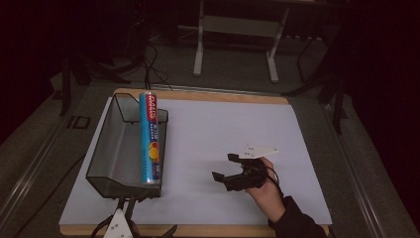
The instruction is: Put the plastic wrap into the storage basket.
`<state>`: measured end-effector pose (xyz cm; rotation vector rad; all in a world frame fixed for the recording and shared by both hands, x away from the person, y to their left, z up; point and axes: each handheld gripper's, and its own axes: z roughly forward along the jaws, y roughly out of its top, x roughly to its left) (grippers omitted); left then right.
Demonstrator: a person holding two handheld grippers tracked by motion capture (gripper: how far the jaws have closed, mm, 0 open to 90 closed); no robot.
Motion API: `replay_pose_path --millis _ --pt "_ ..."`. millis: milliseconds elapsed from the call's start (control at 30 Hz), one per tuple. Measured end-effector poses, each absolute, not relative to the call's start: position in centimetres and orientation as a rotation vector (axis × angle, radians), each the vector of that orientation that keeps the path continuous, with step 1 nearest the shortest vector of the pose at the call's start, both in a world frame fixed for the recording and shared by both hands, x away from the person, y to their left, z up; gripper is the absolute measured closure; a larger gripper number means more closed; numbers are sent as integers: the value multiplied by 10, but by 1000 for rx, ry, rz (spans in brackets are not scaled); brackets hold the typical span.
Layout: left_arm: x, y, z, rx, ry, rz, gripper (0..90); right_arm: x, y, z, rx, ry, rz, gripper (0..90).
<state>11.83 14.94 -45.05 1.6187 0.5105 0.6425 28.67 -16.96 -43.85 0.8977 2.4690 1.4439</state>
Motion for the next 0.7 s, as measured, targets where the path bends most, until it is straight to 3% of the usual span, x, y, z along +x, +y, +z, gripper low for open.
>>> replay_pose_path --millis 700 --pt "119 150 -450 1622 513 642 20 276 -184 -463 864 2459 1394 133"
